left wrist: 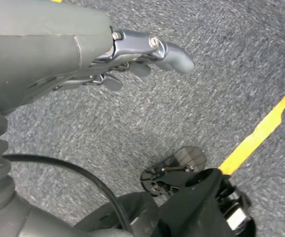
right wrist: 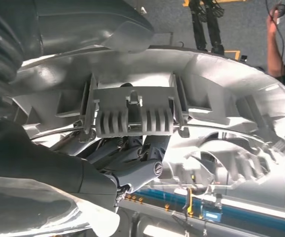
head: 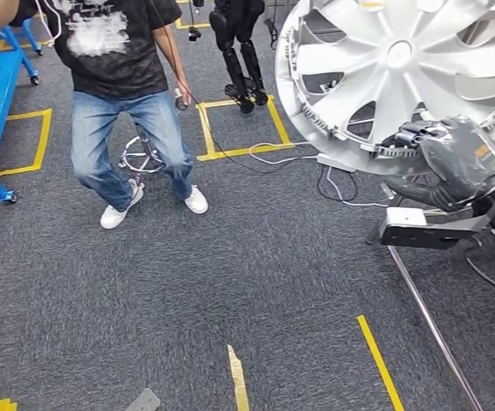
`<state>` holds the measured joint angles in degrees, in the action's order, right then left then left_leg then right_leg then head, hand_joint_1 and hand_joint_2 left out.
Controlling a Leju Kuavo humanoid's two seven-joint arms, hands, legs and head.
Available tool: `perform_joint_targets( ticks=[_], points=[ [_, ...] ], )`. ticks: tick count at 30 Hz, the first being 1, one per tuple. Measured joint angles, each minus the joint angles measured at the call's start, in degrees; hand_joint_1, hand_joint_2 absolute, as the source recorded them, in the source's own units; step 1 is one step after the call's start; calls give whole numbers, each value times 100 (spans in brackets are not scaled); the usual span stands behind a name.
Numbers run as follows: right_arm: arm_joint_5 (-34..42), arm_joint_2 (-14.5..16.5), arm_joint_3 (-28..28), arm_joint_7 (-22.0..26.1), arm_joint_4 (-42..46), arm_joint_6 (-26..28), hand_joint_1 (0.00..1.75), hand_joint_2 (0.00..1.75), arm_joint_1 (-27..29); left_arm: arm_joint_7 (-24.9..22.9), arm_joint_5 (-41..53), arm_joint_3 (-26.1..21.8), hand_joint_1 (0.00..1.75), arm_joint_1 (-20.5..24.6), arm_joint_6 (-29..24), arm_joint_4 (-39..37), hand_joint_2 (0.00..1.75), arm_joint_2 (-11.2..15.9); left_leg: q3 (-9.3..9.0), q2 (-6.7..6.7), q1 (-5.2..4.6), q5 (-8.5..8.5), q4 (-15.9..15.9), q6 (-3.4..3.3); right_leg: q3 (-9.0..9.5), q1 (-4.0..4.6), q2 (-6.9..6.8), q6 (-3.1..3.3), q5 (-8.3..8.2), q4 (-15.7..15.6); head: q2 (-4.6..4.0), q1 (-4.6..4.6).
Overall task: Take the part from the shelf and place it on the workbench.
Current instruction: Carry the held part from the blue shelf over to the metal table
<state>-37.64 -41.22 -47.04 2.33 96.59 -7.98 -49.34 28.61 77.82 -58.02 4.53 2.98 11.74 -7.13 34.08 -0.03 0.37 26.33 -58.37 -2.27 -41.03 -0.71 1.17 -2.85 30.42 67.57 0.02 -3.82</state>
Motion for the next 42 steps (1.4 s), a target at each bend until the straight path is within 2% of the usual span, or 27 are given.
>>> perform_joint_targets(
  ticks=[2, 3, 4, 6, 8, 9, 12, 14, 16, 17, 18, 19, 21, 22, 23, 24, 26, 28, 29, 31, 32, 33, 34, 35, 37, 39, 42],
  points=[
    [-1, 0, -6, 2, -2, 2, 175, 175, 22, 0, -1, -1, 0, -6, 1, 0, 175, 0, -1, 65, -1, 3, -3, 0, -293, -8, -59, -32, 191, 612, 0, 3],
    [-2, 0, -6, 2, -3, 3, 175, 175, 30, 0, -1, -1, 0, -7, 2, -1, 175, 0, -4, 99, 0, 7, -5, 2, -315, -11, -74, -41, 142, 653, 0, 2],
    [-2, 0, -6, 2, -3, 4, 175, 175, 34, 0, 0, -1, 0, -7, 2, -1, 175, -2, -13, 130, 1, 15, -5, 7, -217, -15, -93, -44, -3, 462, 0, 2],
    [-2, 0, 1, -2, -3, 4, 175, 175, 33, 0, 0, 0, 0, -3, 2, -1, 175, -7, -36, 177, -9, 39, -7, 36, 194, -10, -223, -43, -346, -308, 0, 0],
    [-2, 0, 10, -6, -5, 4, 175, 175, 28, 0, 0, 1, 0, 1, 2, -1, 175, -6, -35, 213, -42, 62, -26, 82, 487, 13, -345, 6, -470, -836, 0, 10],
    [-3, 0, 12, -6, -6, 4, 175, 175, 29, 0, 1, 0, 0, -1, 2, -1, 175, -3, -29, 237, -60, 68, -33, 101, 525, 29, -361, 38, -453, -907, 0, 16],
    [-7, 0, 18, -6, -9, 4, 175, 175, 36, 0, 2, 1, 0, 1, 3, -1, 175, -2, -11, 254, -52, 153, -111, 166, 520, 23, -257, 142, -464, -917, 0, 25],
    [-6, 4, 29, -10, -9, 4, 175, 175, 36, 0, 2, 1, 0, 5, 4, -1, 175, -3, 161, 141, -38, 431, -544, 207, 536, 15, -200, 208, -467, -926, 0, 41],
    [-6, 9, 32, -19, -10, 4, 175, 175, 36, 0, 3, 1, 0, -3, 9, -1, 175, -7, 507, 72, -37, 775, -1306, 213, 539, 27, -133, 242, -460, -924, 0, 56],
    [-6, 11, 29, -21, -12, 4, 175, 175, 37, 0, 5, 1, 0, -10, 12, -1, 175, -9, 646, 67, -37, 851, -1592, 207, 541, 36, -91, 247, -458, -922, 0, 58],
    [-6, 13, 26, -20, -14, 3, 175, 175, 37, 0, 7, 2, 0, -15, 14, -1, 175, -11, 711, 66, -37, 823, -1700, 195, 545, 43, -47, 251, -456, -920, 0, 58],
    [-5, 15, 26, -17, -14, 3, 175, 175, 36, 0, 8, 2, 0, -17, 15, -1, 175, -11, 673, 59, -38, 679, -1580, 173, 553, 50, 2, 252, -454, -918, 0, 59],
    [-4, 19, 32, -11, -14, 3, 175, 175, 35, 0, 8, 2, 0, -16, 15, -1, 175, -2, 391, -49, -43, 238, -878, 106, 571, 55, 87, 251, -447, -914, 0, 58],
    [-4, 20, 35, -8, -15, 2, 175, 175, 28, 0, 8, 2, 0, -17, 15, -1, 175, 6, 245, -134, -41, 76, -526, 75, 567, 60, 127, 244, -442, -907, 0, 54],
    [-4, 21, 37, -6, -15, 3, 175, 175, 22, 0, 8, 2, 0, -17, 15, -1, 175, 13, 146, -207, -42, 5, -280, 60, 547, 57, 159, 229, -444, -900, 0, 55],
    [-4, 22, 38, -6, -16, 2, 175, 175, 19, 0, 8, 2, 0, -18, 15, -1, 175, 19, 105, -251, -46, 5, -165, 54, 522, 47, 192, 206, -452, -899, 0, 53],
    [-4, 21, 42, -7, -17, 3, 175, 175, 27, 0, 8, 2, 0, -21, 15, -1, 175, 16, 80, -210, -50, 20, -78, 47, 481, 23, 237, 142, -469, -905, 0, 57],
    [-3, 14, 47, -7, -20, 2, 175, 175, 38, 0, 8, 3, 0, -23, 14, -1, 175, 15, 51, -139, -35, -12, -18, 9, 391, 17, 143, 81, -367, -773, 0, 42],
    [-3, 10, 46, -5, -22, 2, 175, 175, 42, 0, 7, 3, 0, -22, 13, -1, 175, 15, 37, -101, -25, -25, 8, -10, 279, 15, 68, 55, -238, -554, 0, 29],
    [-2, 9, 31, -2, -27, 2, 175, 175, 49, 0, 3, 3, 0, -23, 12, -1, 175, 21, 34, -34, -29, -23, 11, -24, -57, -2, -37, 8, 82, 137, 0, 15],
    [-2, 9, 20, 1, -30, 2, 175, 175, 54, 0, 2, 3, 0, -24, 12, -1, 175, 21, 35, 3, -30, -19, 9, -27, -210, -12, -52, -11, 177, 442, 0, 14],
    [-2, 9, 11, 2, -31, 2, 175, 175, 57, 0, 2, 4, 0, -24, 13, -1, 175, 22, 34, 39, -31, -15, 8, -25, -289, -23, -62, -27, 181, 591, 0, 15],
    [-2, 9, 6, 2, -32, 2, 175, 175, 58, 0, 3, 4, 0, -24, 13, -1, 175, 21, 29, 74, -29, -9, 6, -19, -258, -34, -74, -38, 85, 525, 0, 14],
    [-2, 9, 5, 2, -33, 2, 175, 175, 57, 0, 3, 4, 0, -23, 13, -1, 175, 19, 18, 104, -27, 2, 4, -9, -115, -43, -106, -45, -90, 249, 0, 15],
    [-2, 9, 8, -1, -33, 2, 175, 175, 52, 0, 4, 5, 0, -21, 13, -1, 175, 16, -1, 149, -39, 34, -13, 32, 299, -33, -260, -43, -384, -516, 0, 13],
    [-1, 10, 10, -3, -35, 2, 175, 175, 48, 0, 4, 6, 0, -22, 13, -1, 175, 17, 1, 188, -63, 48, -32, 86, 518, 4, -356, 11, -448, -894, 0, 18],
    [-2, 11, 13, -4, -36, 3, 175, 175, 50, 0, 5, 7, 0, -23, 13, -1, 175, 18, 4, 247, -62, 67, -48, 161, 523, 18, -269, 126, -462, -919, 0, 23]
  ],
)
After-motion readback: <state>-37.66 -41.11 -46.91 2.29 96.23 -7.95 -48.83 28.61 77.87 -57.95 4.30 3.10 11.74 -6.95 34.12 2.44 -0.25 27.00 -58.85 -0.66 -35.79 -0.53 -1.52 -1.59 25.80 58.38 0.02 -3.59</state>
